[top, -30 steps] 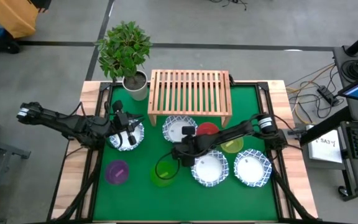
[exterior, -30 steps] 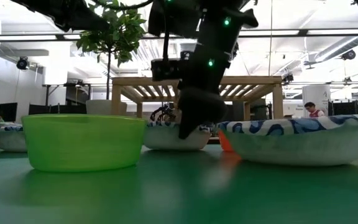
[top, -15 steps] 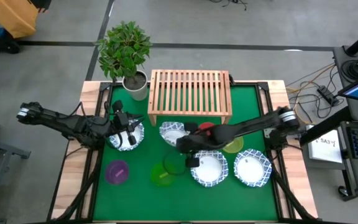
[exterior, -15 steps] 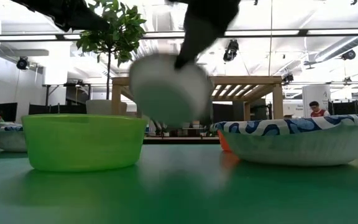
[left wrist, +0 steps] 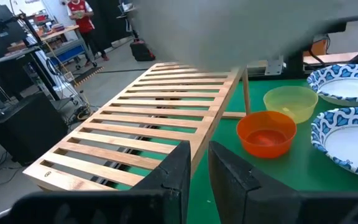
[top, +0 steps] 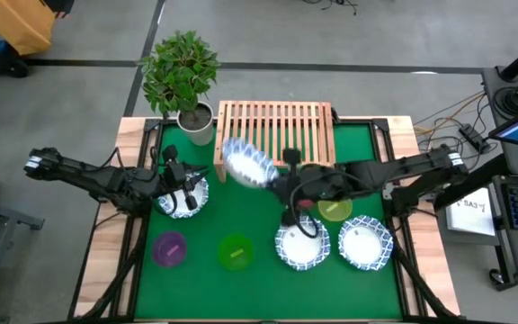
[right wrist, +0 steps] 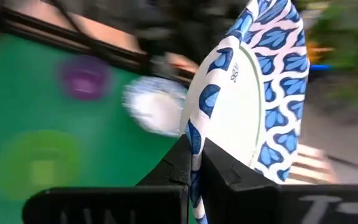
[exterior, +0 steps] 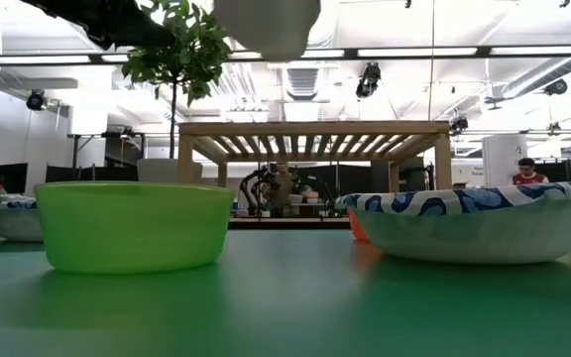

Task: Place and stack bowls onto a shelf
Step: Put the white and blue bowl on the shelf

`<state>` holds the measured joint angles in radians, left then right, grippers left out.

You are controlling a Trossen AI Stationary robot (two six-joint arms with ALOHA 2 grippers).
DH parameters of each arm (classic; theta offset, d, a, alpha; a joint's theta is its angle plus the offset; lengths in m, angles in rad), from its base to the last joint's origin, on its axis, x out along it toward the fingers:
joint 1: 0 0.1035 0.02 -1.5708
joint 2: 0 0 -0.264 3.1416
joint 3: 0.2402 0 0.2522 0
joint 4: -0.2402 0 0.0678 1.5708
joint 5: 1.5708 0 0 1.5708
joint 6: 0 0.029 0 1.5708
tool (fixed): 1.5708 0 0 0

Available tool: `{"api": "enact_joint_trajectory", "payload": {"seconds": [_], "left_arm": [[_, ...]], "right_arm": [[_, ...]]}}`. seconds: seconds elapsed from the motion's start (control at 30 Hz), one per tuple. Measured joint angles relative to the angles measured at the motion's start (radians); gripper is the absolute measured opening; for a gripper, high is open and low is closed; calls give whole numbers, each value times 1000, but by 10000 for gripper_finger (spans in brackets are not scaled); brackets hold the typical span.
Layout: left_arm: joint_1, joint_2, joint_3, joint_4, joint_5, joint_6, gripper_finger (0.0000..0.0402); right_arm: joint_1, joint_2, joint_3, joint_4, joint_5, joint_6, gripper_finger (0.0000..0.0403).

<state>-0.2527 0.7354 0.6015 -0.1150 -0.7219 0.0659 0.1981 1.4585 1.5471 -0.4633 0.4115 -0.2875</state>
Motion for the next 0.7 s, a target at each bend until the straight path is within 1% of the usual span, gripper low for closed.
{"api": "enact_joint_trajectory", "payload": {"seconds": [0.07, 0.1, 0.23, 0.4, 0.6, 0.7], "left_arm": [[0, 1, 0, 2, 0, 0, 39], [0, 1, 0, 2, 0, 0, 39], [0, 3, 0, 2, 0, 2, 39], [0, 3, 0, 2, 0, 4, 39], [0, 3, 0, 2, 0, 4, 39], [0, 3, 0, 2, 0, 4, 39]], "right_arm": [[-30, -1, 0, 3, 84, -52, 9], [-50, 2, 0, 1, 108, -70, 9], [-150, 42, 0, 2, 111, -115, 9], [-251, 132, 0, 11, 106, -188, 9], [-291, 235, 0, 35, 115, -274, 9], [-291, 267, 0, 43, 155, -301, 9]]}}
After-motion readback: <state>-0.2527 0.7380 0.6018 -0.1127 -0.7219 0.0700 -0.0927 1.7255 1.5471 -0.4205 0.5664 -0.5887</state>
